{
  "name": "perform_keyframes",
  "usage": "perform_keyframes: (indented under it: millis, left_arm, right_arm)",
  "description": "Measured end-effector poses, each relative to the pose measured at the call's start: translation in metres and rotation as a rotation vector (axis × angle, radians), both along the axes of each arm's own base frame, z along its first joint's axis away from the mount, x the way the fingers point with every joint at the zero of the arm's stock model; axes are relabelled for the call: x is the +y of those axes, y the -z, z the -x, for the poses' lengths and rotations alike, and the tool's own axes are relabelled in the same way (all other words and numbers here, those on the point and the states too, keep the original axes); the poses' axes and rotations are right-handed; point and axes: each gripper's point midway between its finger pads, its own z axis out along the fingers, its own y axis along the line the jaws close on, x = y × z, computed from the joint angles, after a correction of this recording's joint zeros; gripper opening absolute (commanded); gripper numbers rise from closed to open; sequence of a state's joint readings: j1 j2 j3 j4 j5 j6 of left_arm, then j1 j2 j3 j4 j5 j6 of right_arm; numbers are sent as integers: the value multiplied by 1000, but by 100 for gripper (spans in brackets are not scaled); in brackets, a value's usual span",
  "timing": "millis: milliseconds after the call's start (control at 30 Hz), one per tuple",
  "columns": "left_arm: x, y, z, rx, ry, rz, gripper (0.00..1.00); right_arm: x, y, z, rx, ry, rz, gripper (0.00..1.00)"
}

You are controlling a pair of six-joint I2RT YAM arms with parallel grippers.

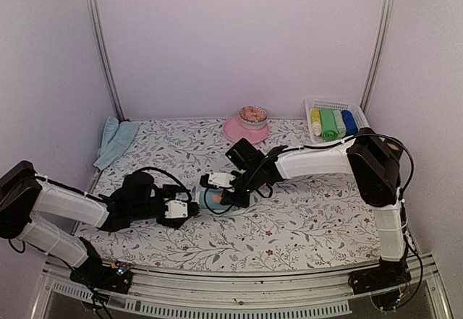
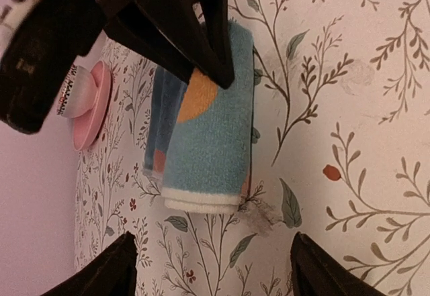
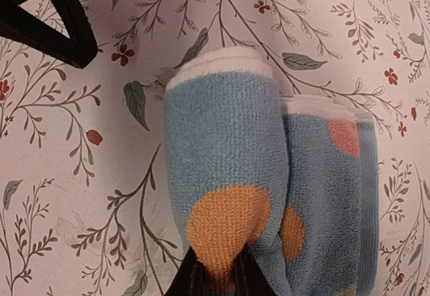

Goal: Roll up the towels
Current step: Roll the towel at the center of the board.

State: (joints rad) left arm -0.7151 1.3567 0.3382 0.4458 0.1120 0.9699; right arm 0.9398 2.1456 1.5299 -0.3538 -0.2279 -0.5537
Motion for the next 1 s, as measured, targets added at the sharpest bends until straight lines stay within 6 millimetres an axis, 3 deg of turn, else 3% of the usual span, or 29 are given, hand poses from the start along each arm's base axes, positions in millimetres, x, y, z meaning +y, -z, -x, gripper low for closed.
perform_keyframes:
  millis: [400, 1000]
  left_arm:
    - [-18, 3, 12, -136, 69, -36, 66]
    - [-36, 27, -21, -215, 14, -114, 60]
  right_arm:
    - [3, 6, -5, 181, 3, -12, 14]
    - [4, 10, -8, 326, 1, -41, 15]
